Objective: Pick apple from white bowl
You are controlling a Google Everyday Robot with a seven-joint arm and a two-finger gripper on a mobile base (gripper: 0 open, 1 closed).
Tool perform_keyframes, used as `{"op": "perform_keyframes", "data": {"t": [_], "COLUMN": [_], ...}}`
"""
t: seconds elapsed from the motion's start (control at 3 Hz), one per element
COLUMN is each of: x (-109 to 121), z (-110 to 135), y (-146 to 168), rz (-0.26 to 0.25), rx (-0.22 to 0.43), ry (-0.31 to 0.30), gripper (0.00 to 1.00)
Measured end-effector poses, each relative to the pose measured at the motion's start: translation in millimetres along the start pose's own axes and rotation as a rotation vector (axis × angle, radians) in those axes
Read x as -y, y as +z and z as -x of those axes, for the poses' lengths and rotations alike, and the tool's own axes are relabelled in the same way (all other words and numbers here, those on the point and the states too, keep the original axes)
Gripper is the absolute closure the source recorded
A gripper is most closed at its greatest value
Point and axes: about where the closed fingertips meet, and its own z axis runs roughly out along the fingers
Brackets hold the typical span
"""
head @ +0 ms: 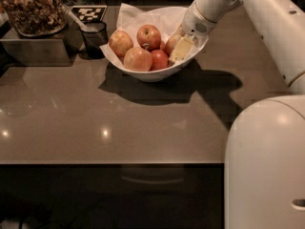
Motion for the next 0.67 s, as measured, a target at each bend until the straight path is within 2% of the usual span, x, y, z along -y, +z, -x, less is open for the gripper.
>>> {"op": "perform_keyframes", "data": {"t": [0.33, 0.67], "x": [0.6, -0.5], "z": [2.0, 7.0], "y": [-1.3, -15.5], "rz": [-0.006, -0.003], "rx": [0.017, 0.106], "ry": [-0.004, 0.053], "gripper": [1.00, 1.00]}}
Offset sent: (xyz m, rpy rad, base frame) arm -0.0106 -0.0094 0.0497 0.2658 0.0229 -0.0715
